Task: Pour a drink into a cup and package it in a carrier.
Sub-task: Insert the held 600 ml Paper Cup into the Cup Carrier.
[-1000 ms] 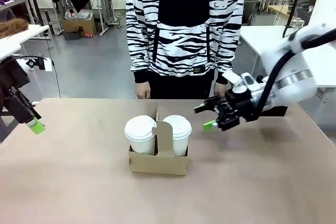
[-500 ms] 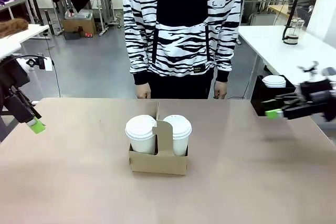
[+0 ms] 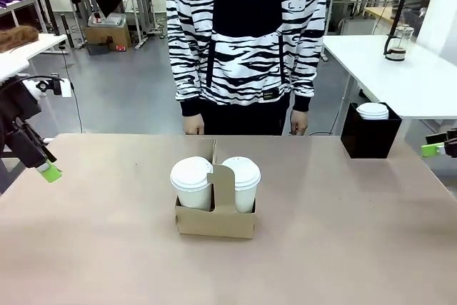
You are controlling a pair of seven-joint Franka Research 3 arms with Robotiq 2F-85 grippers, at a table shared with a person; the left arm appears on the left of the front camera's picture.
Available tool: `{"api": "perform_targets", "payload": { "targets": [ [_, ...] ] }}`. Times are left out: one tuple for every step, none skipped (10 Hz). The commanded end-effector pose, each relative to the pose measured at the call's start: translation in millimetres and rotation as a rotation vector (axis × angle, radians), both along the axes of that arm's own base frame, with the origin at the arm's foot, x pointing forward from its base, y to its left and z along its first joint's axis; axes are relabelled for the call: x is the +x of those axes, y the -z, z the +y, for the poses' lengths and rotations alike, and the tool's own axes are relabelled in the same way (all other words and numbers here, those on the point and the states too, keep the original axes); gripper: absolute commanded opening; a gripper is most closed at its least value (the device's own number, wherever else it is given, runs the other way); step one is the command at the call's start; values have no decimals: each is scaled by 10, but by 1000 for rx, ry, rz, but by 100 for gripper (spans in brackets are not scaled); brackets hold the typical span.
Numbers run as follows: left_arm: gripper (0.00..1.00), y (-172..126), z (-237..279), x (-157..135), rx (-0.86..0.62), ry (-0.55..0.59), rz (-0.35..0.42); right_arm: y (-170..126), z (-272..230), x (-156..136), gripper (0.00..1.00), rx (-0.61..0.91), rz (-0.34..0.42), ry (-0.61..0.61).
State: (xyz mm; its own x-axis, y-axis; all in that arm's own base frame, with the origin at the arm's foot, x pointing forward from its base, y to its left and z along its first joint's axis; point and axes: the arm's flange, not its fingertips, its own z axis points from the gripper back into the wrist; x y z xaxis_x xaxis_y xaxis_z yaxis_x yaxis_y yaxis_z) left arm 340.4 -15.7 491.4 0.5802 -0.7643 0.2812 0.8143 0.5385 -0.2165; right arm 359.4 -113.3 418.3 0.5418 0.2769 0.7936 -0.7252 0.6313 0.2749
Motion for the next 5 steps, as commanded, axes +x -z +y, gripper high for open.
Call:
{"api": "perform_targets", "payload": {
  "targets": [
    [100,-14,17,-2,-4,2,3,168,212,-128,100,-27,92,36],
    [100,-14,17,-2,-4,2,3,0,0,0,100,0,0,0],
    [100,-14,17,-2,-4,2,3,0,0,0,100,0,0,0],
    [100,-14,17,-2,-4,2,3,0,0,0,100,0,0,0],
    [100,-14,17,-2,-4,2,3,0,0,0,100,0,0,0]
  ]
}}
